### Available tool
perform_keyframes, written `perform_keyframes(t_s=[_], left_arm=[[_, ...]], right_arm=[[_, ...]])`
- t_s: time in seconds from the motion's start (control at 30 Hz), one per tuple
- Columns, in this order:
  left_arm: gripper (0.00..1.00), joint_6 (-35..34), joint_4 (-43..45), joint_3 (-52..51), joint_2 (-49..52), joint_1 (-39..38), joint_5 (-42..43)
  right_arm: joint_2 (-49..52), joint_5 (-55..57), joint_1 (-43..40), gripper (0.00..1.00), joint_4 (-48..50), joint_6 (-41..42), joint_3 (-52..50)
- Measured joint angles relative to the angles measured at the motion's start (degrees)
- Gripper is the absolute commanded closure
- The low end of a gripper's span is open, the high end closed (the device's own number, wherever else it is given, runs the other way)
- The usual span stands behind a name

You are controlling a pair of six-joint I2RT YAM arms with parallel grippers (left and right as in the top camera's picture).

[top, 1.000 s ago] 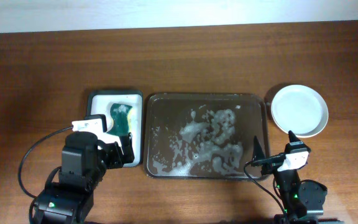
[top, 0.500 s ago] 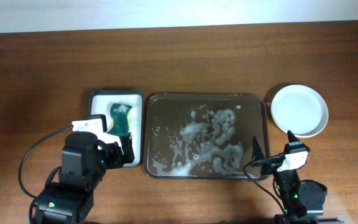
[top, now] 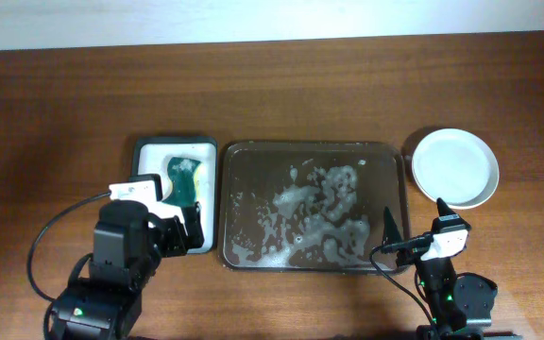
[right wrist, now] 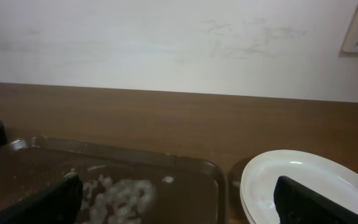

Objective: Clean dirty plates on tray and stack at the side

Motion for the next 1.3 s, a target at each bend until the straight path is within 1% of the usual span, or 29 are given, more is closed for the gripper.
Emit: perform_keyframes(t_s=[0.07, 0.13, 0.27, 0.33, 0.4, 0.43, 0.5, 0.53, 0.63, 0.7, 0.8, 0.87, 0.9, 0.93, 0.97, 1.03, 1.07, 1.17, 1.3], left_arm=[[0.01, 0.00, -2.32, -0.11, -1.36, 0.00, -0.04], [0.01, 0.00, -2.05, -0.57, -3.21, 0.00, -0.44], [0.01, 0.02, 5.44, -4.90, -8.96, 0.22, -2.84], [0.01, 0.20, 12.09, -8.76, -12.37, 1.14, -3.37], [0.01, 0.35, 20.06, -15.15, -18.05, 3.19, -4.11], [0.01, 0.42, 21.27, -16.52, -19.47, 3.65, -4.20], [0.00, 0.81, 29.18, -22.05, -24.22, 5.09, -4.33], [0.01, 1.27, 31.63, -24.33, -26.58, 5.64, -4.35], [0.01, 3.80, 41.72, -30.84, -32.65, 6.84, -4.57], [0.01, 6.84, 49.35, -35.69, -37.16, 7.34, -4.63], [0.01, 11.04, 57.51, -41.27, -41.48, 7.61, -4.76], [0.01, 14.45, 59.04, -43.76, -42.36, 7.61, -4.61], [0.01, 16.22, 58.45, -44.22, -42.38, 7.65, -3.98], [0.00, 18.97, 56.17, -44.37, -42.36, 8.07, -2.01], [0.01, 20.31, 54.29, -44.44, -42.40, 8.26, -0.85], [0.01, 22.14, 48.65, -44.33, -42.58, 8.57, 1.36], [0.01, 22.99, 47.71, -44.35, -42.58, 8.61, 1.62], [0.01, 24.52, 40.74, -44.81, -42.53, 8.76, 3.98], [0.01, 25.11, 40.68, -44.83, -42.53, 8.76, 4.61]], right_arm=[[0.00, -0.02, 0.00, 0.01, 0.02, 0.00, 0.00], [0.00, -0.02, 0.00, 0.01, 0.02, -0.02, 0.00], [0.00, -0.07, 0.00, 0.01, 0.02, 0.00, 0.00], [0.00, -0.17, 0.00, 0.01, 0.04, 0.02, 0.00], [0.00, -0.20, 0.00, 0.01, 0.04, 0.00, 0.00], [0.00, -0.20, 0.00, 0.01, 0.02, 0.00, 0.00], [-0.02, -0.20, 0.00, 0.01, 0.04, 0.00, 0.00], [-0.02, -0.20, 0.00, 0.01, 0.04, -0.04, 0.00], [-0.04, -0.20, 0.00, 0.01, 0.04, -0.02, 0.00], [-0.04, -0.20, 0.00, 0.01, 0.04, -0.02, 0.00], [-0.04, -0.20, 0.00, 0.01, 0.04, -0.02, 0.00], [-0.04, -0.20, 0.00, 0.01, 0.04, 0.00, 0.00], [-0.04, -0.20, 0.00, 0.01, 0.04, -0.02, 0.00], [-0.04, -0.20, 0.00, 0.01, 0.04, -0.02, 0.00], [-0.04, -0.20, 0.00, 0.01, 0.04, 0.00, 0.00], [-0.04, -0.20, 0.00, 0.01, 0.04, 0.02, 0.00], [-0.04, -0.20, 0.00, 0.01, 0.04, 0.00, 0.00], [-0.04, -0.20, 0.00, 0.01, 0.04, -0.02, 0.02], [-0.04, -0.20, 0.00, 0.01, 0.04, 0.00, 0.00]])
